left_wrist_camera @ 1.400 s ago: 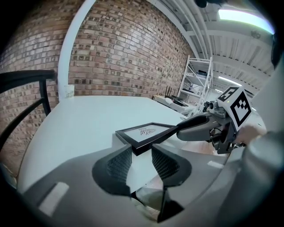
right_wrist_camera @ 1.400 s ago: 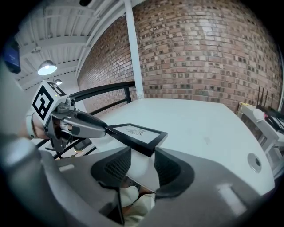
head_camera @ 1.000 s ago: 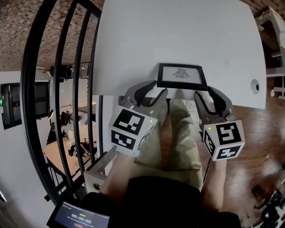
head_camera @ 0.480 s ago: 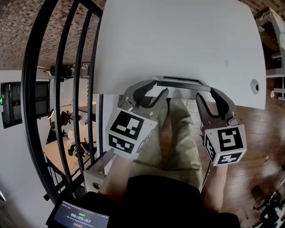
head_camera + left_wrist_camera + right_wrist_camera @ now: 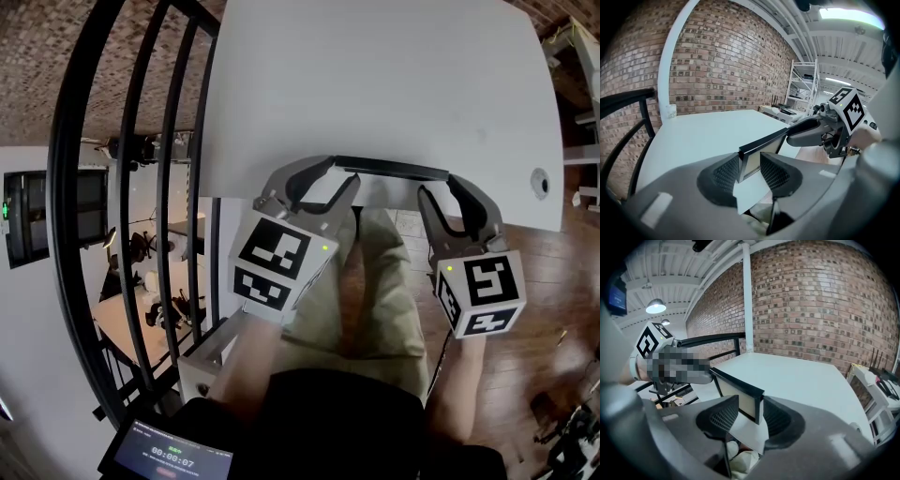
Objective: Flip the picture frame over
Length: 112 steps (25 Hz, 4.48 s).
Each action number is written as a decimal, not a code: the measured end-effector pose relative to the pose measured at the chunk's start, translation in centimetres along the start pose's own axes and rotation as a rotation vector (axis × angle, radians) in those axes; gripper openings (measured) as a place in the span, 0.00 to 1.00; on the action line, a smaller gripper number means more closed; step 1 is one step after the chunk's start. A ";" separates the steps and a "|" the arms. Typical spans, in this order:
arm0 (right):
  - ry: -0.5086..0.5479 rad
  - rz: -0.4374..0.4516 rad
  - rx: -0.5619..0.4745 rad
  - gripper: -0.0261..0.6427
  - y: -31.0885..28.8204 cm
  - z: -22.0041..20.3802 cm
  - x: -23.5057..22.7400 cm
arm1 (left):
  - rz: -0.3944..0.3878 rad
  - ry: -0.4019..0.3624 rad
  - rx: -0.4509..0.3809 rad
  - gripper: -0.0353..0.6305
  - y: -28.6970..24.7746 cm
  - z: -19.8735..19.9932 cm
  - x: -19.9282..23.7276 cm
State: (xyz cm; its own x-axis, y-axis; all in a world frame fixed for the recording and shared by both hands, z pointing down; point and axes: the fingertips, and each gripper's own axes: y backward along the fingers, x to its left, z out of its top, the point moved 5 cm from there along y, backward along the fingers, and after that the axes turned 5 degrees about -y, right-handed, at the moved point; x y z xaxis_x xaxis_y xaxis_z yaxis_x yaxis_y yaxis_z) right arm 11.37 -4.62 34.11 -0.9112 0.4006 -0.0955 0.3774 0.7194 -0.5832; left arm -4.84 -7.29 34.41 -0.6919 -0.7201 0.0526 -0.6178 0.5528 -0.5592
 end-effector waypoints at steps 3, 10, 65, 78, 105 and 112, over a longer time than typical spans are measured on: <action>0.002 -0.002 -0.008 0.26 -0.3 0.4 -0.3 | -0.002 -0.010 -0.002 0.29 -0.3 0.3 0.2; 0.002 -0.013 -0.018 0.26 -1.2 1.1 -1.0 | 0.009 -0.023 -0.004 0.29 -1.1 0.8 0.8; -0.100 -0.015 0.026 0.27 -8.0 -0.5 -4.0 | -0.024 0.035 0.080 0.30 -7.4 -1.2 3.9; -0.144 -0.007 0.037 0.27 -9.2 -0.8 -4.3 | -0.020 0.044 0.083 0.30 -8.3 -1.5 4.6; -0.138 -0.038 0.093 0.27 -10.1 -1.4 -4.5 | 0.004 0.037 0.134 0.30 -9.2 -2.1 5.1; -0.124 -0.053 0.111 0.27 -10.2 -1.4 -4.5 | 0.008 0.035 0.159 0.30 -9.4 -2.0 5.0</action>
State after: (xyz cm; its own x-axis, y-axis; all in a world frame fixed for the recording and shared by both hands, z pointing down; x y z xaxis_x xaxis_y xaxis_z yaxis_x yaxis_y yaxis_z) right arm 11.84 -12.95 41.58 -0.9453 0.2859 -0.1570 0.3141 0.6678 -0.6748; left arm -3.27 -15.23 41.60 -0.7112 -0.6990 0.0747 -0.5469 0.4834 -0.6836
